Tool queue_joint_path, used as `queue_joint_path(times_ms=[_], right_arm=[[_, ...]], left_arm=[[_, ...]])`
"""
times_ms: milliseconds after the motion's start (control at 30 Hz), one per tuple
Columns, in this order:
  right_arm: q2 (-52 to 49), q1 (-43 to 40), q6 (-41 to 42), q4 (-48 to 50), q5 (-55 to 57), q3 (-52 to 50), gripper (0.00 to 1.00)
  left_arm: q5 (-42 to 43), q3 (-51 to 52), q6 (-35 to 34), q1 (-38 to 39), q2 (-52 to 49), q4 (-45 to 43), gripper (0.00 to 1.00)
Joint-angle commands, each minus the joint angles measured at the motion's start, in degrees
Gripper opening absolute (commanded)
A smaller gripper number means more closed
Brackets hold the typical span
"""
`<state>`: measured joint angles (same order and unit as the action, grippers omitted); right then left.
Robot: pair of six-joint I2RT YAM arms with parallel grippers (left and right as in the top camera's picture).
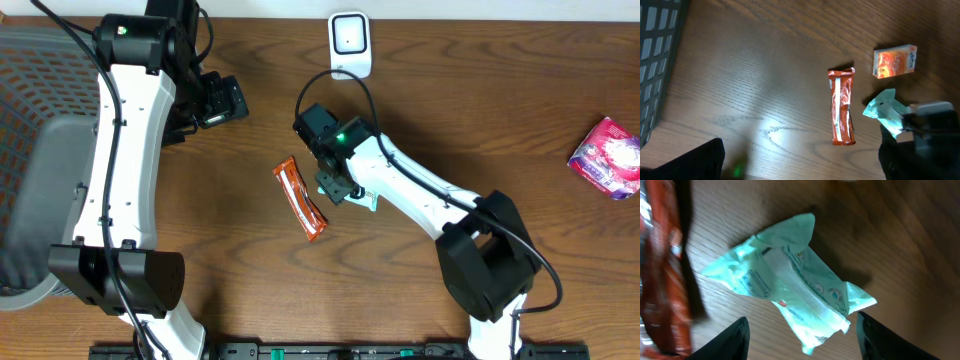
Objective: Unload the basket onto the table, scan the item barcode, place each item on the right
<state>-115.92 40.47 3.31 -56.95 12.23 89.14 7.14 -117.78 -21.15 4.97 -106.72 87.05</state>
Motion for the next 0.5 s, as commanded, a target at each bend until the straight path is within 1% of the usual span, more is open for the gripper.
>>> queue_joint_path(times_ms=[0, 133, 267, 400, 467], right_arm=[[-2.12, 1.25, -7.69, 0.79, 2.29, -0.70, 0.66], [-3.65, 2.03, -8.33, 1.27, 2.91, -0.85, 0.66], [-6.32, 2.08, -8.09, 0.83, 3.26, -0.87, 0.61], [-9.31, 2.08, -6.10, 1.20, 7.28, -0.87, 0.59], [-10.51, 1.95, -6.12, 1.29, 7.37, -0.87, 0.56]], left_arm=[[-0.33, -0.11, -0.11, -0.20, -0.50, 0.31, 0.98], [-0.33, -0.11, -0.11, -0.20, -0.50, 0.31, 0.98], [-0.33, -0.11, -0.11, -0.20, -0.50, 0.33, 0.98], [-0.33, -0.11, -0.11, -0.20, -0.50, 0.33, 0.98], [-0.33, -0.11, -0.11, -0.20, -0.50, 0.31, 0.98]])
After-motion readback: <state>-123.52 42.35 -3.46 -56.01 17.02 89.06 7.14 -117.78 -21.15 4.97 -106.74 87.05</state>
